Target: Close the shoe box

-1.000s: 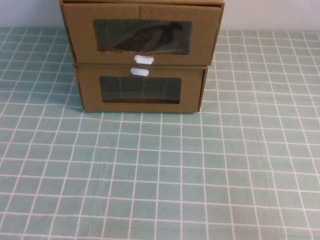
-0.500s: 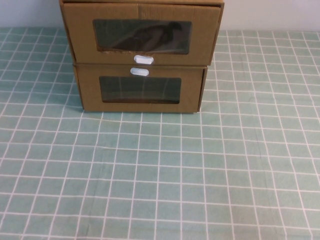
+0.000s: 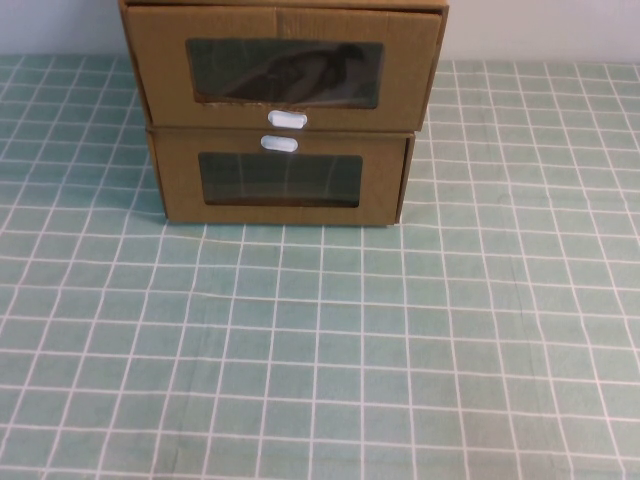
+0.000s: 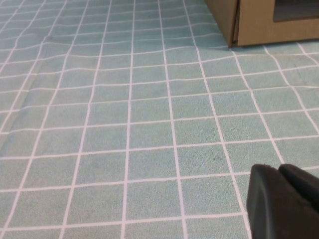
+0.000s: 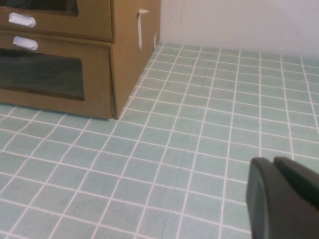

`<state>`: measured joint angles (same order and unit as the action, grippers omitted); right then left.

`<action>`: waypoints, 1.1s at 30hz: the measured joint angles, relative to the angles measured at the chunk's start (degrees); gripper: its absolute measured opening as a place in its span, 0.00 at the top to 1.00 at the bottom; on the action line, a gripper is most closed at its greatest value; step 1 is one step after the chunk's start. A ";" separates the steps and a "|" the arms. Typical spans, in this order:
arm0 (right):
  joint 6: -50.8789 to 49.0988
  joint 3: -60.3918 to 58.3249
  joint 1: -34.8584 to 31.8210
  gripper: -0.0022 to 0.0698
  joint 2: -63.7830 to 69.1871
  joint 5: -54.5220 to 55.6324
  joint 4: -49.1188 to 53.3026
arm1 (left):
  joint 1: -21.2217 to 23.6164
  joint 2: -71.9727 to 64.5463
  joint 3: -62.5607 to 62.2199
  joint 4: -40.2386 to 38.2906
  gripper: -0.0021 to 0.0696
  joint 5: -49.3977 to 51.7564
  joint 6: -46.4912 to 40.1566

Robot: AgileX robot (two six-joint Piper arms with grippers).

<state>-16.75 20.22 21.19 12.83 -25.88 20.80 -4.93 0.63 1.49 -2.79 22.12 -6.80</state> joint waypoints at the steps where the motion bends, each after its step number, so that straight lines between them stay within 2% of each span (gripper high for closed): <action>1: 0.00 0.00 0.00 0.99 0.00 0.00 0.00 | 0.00 0.00 0.00 0.00 0.98 0.00 0.00; 15: 0.00 0.00 -0.53 0.99 -0.91 -0.12 0.00 | 0.00 0.00 0.00 0.00 0.98 0.00 0.00; 24: 0.00 0.00 -11.36 0.99 -9.60 -1.51 -2.27 | 0.00 0.00 0.00 0.00 0.98 0.00 0.00; 29: 0.00 -1.37 -13.83 0.99 -13.44 -3.49 -7.94 | 0.00 0.00 0.00 0.00 0.98 0.00 0.00; 33: 0.00 -7.33 -14.63 0.99 -13.66 -0.93 -9.19 | 0.00 0.00 0.00 0.00 0.98 0.00 0.00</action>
<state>-16.75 12.89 6.57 -0.83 -26.81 11.62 -4.93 0.63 1.49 -2.79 22.12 -6.80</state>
